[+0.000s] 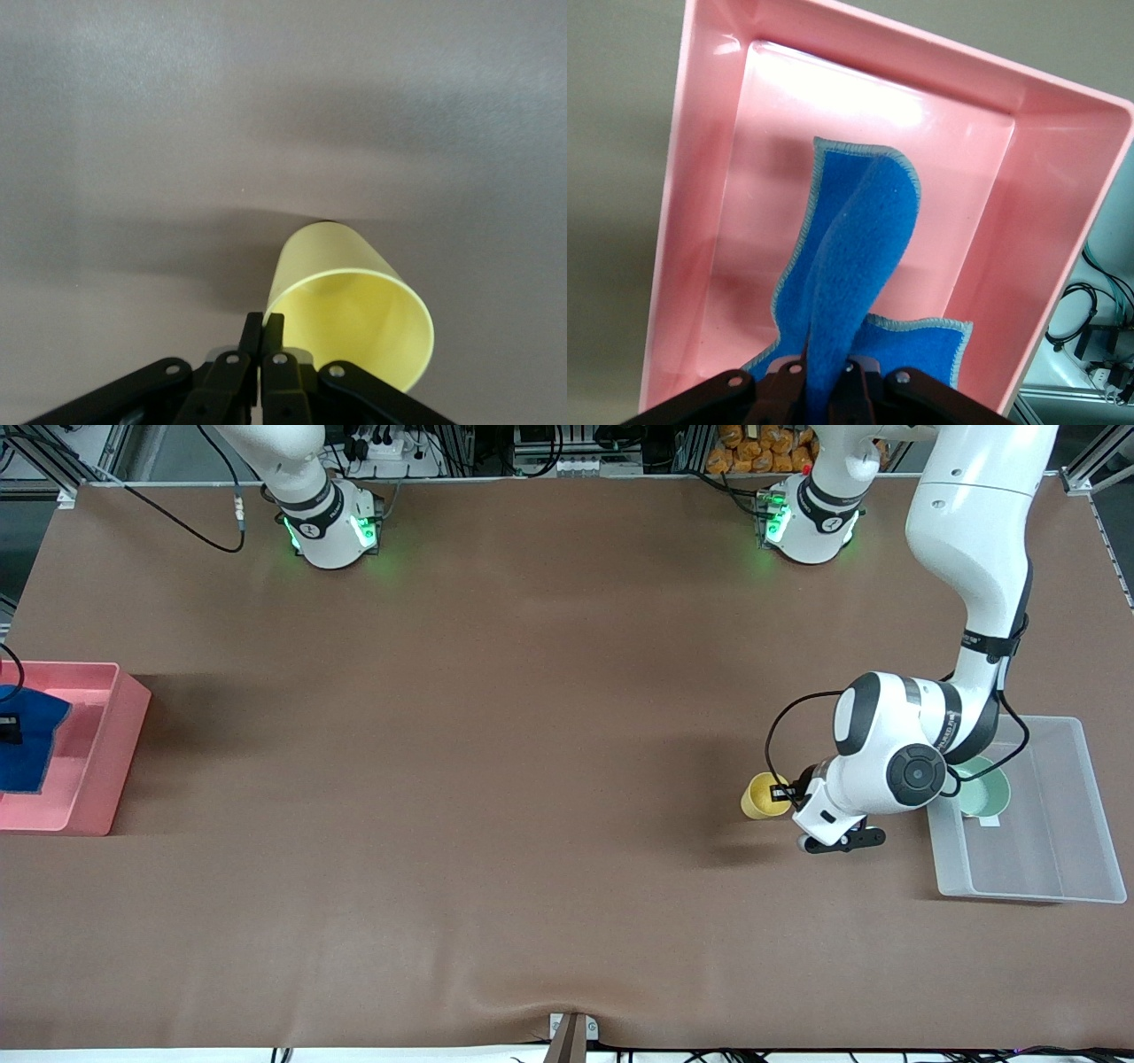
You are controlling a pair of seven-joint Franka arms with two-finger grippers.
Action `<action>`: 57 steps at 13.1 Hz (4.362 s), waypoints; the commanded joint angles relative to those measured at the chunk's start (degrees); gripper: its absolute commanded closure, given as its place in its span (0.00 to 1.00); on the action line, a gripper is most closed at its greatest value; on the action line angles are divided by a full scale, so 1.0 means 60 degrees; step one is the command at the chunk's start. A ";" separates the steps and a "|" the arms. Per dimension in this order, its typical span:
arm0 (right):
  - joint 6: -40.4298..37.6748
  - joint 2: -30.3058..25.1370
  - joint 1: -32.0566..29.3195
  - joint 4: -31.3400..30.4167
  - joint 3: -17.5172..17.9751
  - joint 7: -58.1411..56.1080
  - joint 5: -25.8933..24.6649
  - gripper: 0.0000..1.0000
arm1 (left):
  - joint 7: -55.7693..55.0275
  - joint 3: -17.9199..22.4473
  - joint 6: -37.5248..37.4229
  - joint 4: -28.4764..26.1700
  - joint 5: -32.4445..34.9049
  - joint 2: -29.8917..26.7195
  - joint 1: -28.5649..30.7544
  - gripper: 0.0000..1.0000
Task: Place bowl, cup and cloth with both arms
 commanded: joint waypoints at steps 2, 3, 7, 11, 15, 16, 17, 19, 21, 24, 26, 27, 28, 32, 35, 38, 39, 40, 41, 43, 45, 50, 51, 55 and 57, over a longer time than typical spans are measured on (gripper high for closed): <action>0.0247 0.0334 -0.0159 0.0235 0.0145 -0.0216 0.0124 1.00 | -0.0072 0.0126 -0.0029 0.0348 0.0202 -0.0256 0.0133 1.00; 0.0262 0.0364 -0.0159 0.0235 0.0145 -0.0216 0.0124 1.00 | -0.0071 0.0127 -0.0234 0.0553 0.0217 -0.0387 0.0497 1.00; 0.0467 0.0612 -0.0174 0.0221 0.0145 -0.0260 0.0153 1.00 | 0.1637 0.0214 -0.1960 0.1884 0.0246 -0.0740 0.1771 1.00; 0.0496 0.0832 -0.0145 0.0250 0.0145 -0.0275 0.0212 1.00 | 0.3952 0.0317 -0.2506 0.3130 0.0641 -0.0667 0.3485 1.00; 0.0745 0.1067 -0.0188 0.0265 0.0189 -0.0362 0.0212 1.00 | 0.6325 0.1120 -0.2084 0.3881 0.0656 0.0064 0.4162 1.00; 0.0977 0.1169 -0.0174 0.0265 0.0175 -0.0421 0.0212 1.00 | 0.6519 0.1195 -0.1791 0.3880 0.0627 0.0313 0.4162 1.00; 0.1299 0.1286 -0.0188 0.0265 0.0174 -0.0436 0.0198 1.00 | 0.6521 0.1196 -0.1513 0.3866 0.0598 0.0547 0.4162 1.00; 0.1754 0.1433 -0.0261 0.0265 0.0174 -0.0800 0.0197 1.00 | 0.6492 0.1196 -0.1000 0.3851 0.0496 0.0987 0.4250 1.00; 0.2295 0.1579 -0.0349 0.0279 0.0174 -0.0992 0.0197 0.99 | 0.6550 0.1196 -0.0764 0.3778 0.0130 0.1281 0.4250 1.00; 0.2489 0.1580 -0.0364 0.0279 0.0174 -0.1139 0.0183 0.27 | 0.6594 0.1181 -0.0427 0.3734 0.0071 0.1603 0.4221 1.00; 0.2386 0.1376 -0.0015 0.0294 0.0189 -0.0978 0.0197 0.00 | 0.6579 0.1167 -0.0324 0.3734 -0.0207 0.1779 0.4133 1.00; 0.2168 0.1099 0.0234 0.0294 0.0160 -0.0978 0.0197 0.00 | 0.6579 0.1167 -0.0280 0.3734 -0.0237 0.1882 0.4104 1.00; 0.1731 0.0864 0.0309 0.0294 0.0160 -0.0891 0.0197 0.00 | 0.6550 0.1152 -0.0047 0.3734 -0.0237 0.1999 0.4089 1.00; -0.0714 -0.0321 0.1171 0.0309 0.0189 0.0848 0.0197 0.00 | 0.6609 0.1152 0.0423 0.3778 -0.0223 0.2321 0.4089 0.98; -0.2194 -0.1084 0.1991 0.0279 0.0189 0.2080 0.0197 0.00 | 0.6550 0.1123 0.0424 0.3837 -0.0223 0.2206 0.3973 0.47; -0.3485 -0.1729 0.2812 0.0250 0.0204 0.3369 0.0619 0.00 | 0.6550 0.1254 -0.0130 0.3836 -0.0091 0.1781 0.3943 0.24; -0.3735 -0.1934 0.2974 0.0236 0.0189 0.3561 0.1028 0.00 | 0.6550 0.1255 -0.0597 0.3837 -0.0091 0.1621 0.3943 0.19; -0.3926 -0.2095 0.3135 0.0221 0.0204 0.3839 0.1279 0.00 | 0.6550 0.1342 -0.0964 0.3837 -0.0091 0.1300 0.3943 0.19; -0.4087 -0.2271 0.3267 0.0221 0.0204 0.4073 0.1441 0.00 | 0.6550 0.1357 -0.1287 0.3822 -0.0062 0.0949 0.3943 0.18; -0.4439 -0.2637 0.3590 0.0206 0.0204 0.4600 0.1735 0.00 | 0.6507 0.1343 -0.1932 0.3807 0.0186 0.0420 0.3681 0.00; -0.4732 -0.3062 0.3985 0.0206 0.0204 0.5143 0.1750 0.00 | 0.6404 0.1459 -0.2342 0.3720 0.0304 0.0039 0.3213 0.00; -0.5464 -0.4395 0.4571 0.0221 0.0204 0.6474 0.2467 0.00 | 0.4356 0.2221 -0.3456 0.3631 0.0319 -0.0547 0.1557 0.00; -0.5625 -0.4571 0.4790 0.0250 0.0204 0.6870 0.2453 0.00 | 0.4309 0.2207 -0.3545 0.3631 0.0305 -0.0752 0.1439 0.00; -0.6708 -0.4734 0.4939 0.0834 0.0233 0.7914 0.2512 0.00 | 0.4033 0.2192 -0.3969 0.3500 0.0129 -0.1339 0.0956 0.00; -0.7192 -0.4734 0.4939 0.1215 0.0248 0.7710 0.2497 0.00 | 0.3448 0.2105 -0.4233 0.3340 0.0085 -0.1893 0.0896 0.00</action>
